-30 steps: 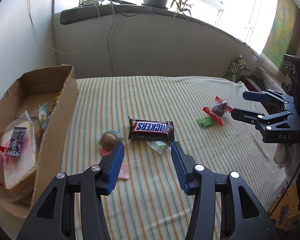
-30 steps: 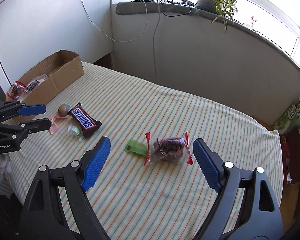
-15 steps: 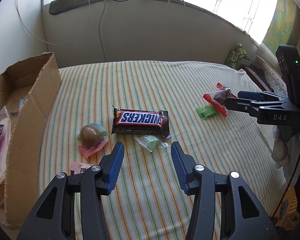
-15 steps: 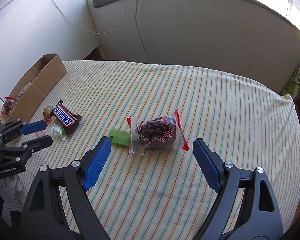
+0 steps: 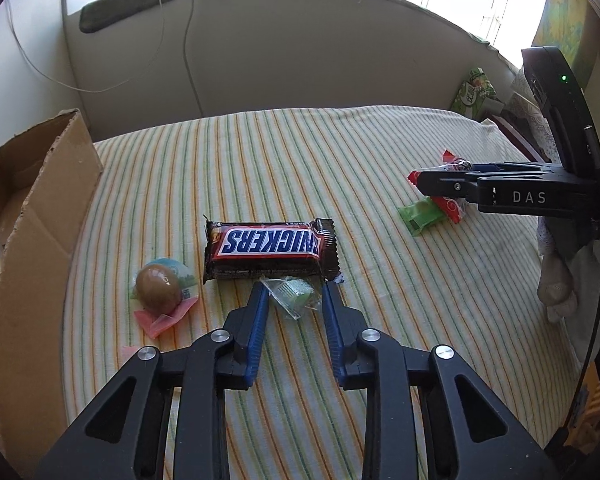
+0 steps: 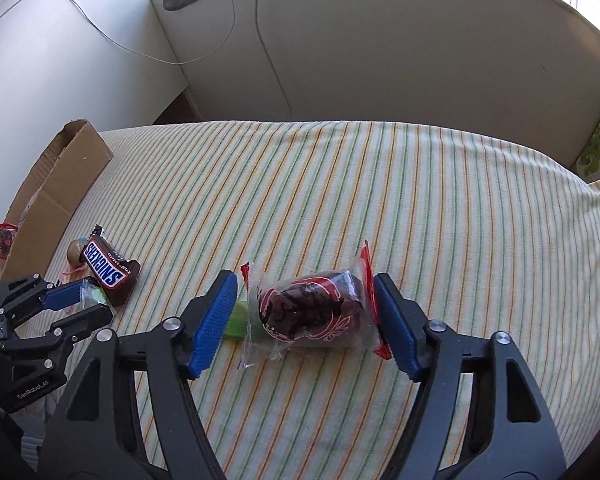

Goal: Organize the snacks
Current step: 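Grasp the red-wrapped chocolate bag with the right gripper while the left gripper grasps the clear candy, then carry the chocolate bag and clear candy into the box and open both grippers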

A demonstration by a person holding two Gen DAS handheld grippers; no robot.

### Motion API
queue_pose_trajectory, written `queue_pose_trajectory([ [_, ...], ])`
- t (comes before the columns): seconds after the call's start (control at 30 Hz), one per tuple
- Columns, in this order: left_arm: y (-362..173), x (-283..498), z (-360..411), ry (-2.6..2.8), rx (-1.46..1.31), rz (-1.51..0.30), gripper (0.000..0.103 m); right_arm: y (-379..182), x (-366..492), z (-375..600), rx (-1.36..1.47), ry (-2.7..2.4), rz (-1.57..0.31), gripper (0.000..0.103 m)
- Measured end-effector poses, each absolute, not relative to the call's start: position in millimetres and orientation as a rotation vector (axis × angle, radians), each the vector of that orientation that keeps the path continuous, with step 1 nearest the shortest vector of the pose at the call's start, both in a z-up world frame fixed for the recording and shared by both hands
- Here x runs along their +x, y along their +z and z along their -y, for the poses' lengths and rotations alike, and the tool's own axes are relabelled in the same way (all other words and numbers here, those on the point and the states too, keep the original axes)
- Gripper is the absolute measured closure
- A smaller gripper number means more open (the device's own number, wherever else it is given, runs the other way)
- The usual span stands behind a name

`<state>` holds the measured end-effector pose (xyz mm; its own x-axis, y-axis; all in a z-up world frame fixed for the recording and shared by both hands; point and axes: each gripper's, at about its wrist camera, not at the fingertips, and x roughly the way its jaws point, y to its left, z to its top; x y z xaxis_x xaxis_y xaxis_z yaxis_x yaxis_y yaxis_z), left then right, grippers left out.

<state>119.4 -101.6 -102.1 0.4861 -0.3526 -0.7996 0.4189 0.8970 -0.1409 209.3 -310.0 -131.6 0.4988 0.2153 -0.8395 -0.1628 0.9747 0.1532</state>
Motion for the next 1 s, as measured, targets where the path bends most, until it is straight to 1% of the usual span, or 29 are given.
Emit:
queue_pose_trajectory([
  [0.03, -102, 119, 102, -0.469, 0.081, -0.952, 0.081, -132, 209, 312, 0.058, 0.226, -1.024, 0.04],
  [0.27, -100, 118, 99, -0.471, 0.07, -0.944, 0.083, -129, 205, 321, 0.094, 0.242, -1.019, 0.044],
  [0.63, -79, 106, 91, -0.471, 0.034, -0.891, 0.083, -105, 188, 326, 0.09, 0.234, -0.966, 0.044],
  [1.0, -47, 93, 56, -0.414, 0.011, -0.798, 0.083, -67, 178, 283, 0.043, 0.306, -0.888, 0.044],
])
